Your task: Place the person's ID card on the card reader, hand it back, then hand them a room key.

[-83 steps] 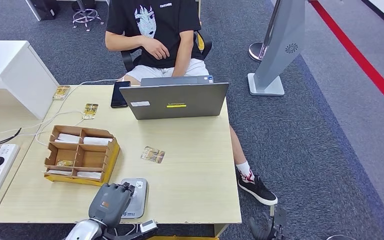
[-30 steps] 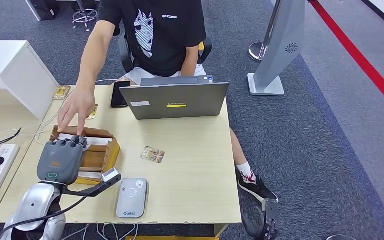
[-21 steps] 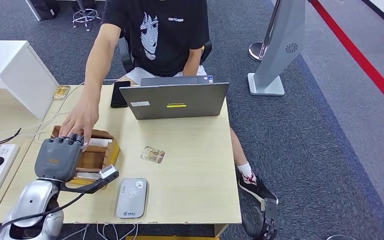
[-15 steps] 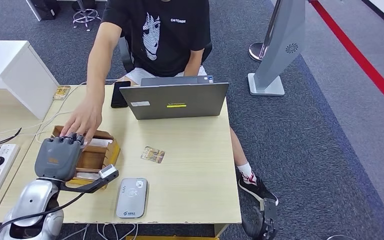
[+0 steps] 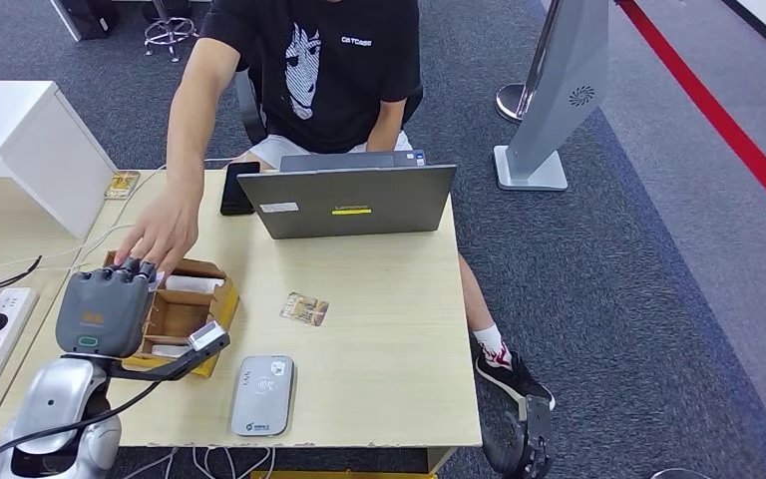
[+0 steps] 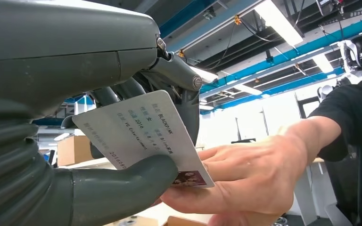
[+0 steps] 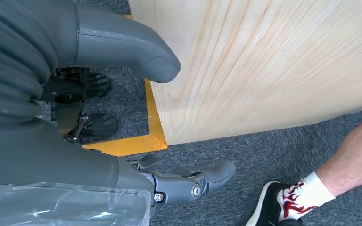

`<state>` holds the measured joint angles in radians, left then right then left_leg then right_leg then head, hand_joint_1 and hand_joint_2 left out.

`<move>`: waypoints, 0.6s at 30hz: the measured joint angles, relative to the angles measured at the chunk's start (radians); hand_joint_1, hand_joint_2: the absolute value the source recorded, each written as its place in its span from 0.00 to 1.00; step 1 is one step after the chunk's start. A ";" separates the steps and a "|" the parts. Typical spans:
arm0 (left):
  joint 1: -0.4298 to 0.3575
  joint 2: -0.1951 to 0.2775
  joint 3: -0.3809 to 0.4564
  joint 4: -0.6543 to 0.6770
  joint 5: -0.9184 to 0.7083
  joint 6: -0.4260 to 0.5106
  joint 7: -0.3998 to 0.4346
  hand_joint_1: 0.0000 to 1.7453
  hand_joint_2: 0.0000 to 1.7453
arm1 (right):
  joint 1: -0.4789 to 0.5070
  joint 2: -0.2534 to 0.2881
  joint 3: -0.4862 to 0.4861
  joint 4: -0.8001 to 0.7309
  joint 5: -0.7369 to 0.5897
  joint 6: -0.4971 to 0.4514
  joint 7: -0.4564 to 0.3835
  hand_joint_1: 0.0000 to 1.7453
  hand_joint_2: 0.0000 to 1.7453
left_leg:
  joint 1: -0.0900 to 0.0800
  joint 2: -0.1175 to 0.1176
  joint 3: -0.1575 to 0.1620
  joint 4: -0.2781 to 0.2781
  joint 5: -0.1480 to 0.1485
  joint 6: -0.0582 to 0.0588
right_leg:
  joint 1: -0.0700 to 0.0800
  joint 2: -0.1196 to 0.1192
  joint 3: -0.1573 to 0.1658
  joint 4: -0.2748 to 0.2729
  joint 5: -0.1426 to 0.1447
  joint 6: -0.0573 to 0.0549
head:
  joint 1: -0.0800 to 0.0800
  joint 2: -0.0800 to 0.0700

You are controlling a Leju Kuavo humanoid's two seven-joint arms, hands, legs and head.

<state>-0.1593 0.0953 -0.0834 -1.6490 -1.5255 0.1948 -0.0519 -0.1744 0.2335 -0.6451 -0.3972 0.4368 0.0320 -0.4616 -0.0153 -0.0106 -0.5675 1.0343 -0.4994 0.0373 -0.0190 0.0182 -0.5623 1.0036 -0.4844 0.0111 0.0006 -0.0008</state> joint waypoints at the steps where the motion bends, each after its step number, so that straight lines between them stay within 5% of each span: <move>1: 0.000 -0.001 0.001 0.000 0.000 0.000 0.000 1.00 1.00 | 0.000 0.000 0.000 0.000 0.000 0.000 0.000 0.00 1.00 | 0.000 0.000 0.000 0.000 0.000 0.000 | 0.000 0.000 0.000 0.000 0.000 0.000 | 0.000 0.000; 7: 0.000 -0.008 0.022 -0.014 0.017 0.010 0.000 1.00 1.00 | 0.000 0.000 0.001 0.000 -0.003 0.001 0.000 0.00 1.00 | 0.000 0.000 0.000 0.000 0.000 0.000 | 0.000 0.000 0.000 0.000 0.000 0.000 | 0.000 0.000; 11: -0.003 -0.012 0.054 -0.043 0.066 0.009 -0.005 0.03 1.00 | 0.001 0.000 0.002 0.000 -0.005 0.003 0.000 0.00 1.00 | 0.000 0.001 0.000 0.000 0.000 0.000 | 0.000 0.001 -0.001 0.000 0.000 0.000 | 0.000 0.000; 18: -0.006 -0.032 0.113 -0.103 0.138 -0.007 -0.028 0.00 1.00 | 0.002 0.000 0.002 0.000 -0.009 0.003 0.000 0.00 1.00 | 0.000 0.000 0.000 0.000 0.000 0.000 | 0.000 0.001 -0.001 0.000 0.000 0.000 | 0.000 0.000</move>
<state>-0.1650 0.0630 0.0301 -1.7521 -1.3871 0.1876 -0.0796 -0.1728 0.2335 -0.6428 -0.3975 0.4279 0.0355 -0.4616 -0.0152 -0.0101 -0.5678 1.0343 -0.4994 0.0373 -0.0190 0.0189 -0.5631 1.0036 -0.4844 0.0111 0.0007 -0.0008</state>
